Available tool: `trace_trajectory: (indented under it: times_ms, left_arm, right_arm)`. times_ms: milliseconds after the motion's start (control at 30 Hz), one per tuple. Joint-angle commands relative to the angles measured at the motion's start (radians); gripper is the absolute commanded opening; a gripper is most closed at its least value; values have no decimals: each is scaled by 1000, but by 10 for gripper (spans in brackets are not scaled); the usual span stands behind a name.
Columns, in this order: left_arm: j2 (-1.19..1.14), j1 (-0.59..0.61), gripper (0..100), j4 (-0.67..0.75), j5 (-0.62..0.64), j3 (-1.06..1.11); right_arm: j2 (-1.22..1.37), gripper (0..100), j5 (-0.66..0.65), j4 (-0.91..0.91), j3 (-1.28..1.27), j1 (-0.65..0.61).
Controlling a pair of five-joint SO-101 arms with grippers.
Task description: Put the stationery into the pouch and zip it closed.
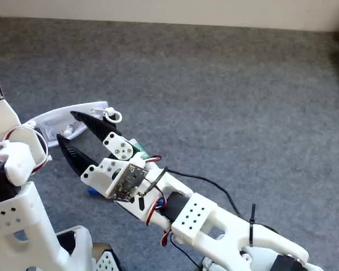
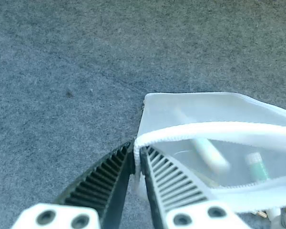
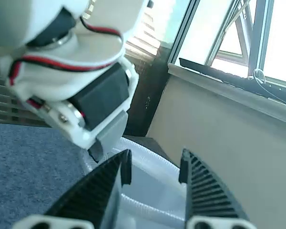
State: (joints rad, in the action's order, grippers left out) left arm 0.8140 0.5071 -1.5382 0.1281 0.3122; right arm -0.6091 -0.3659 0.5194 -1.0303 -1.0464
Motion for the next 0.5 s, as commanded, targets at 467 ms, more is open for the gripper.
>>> trace_trajectory:
  times_ms: [467]
  left_arm:
    - [10, 10, 7, 17, -11, 7]
  right_arm:
    - [-243, 163, 43, -338, 12, -16]
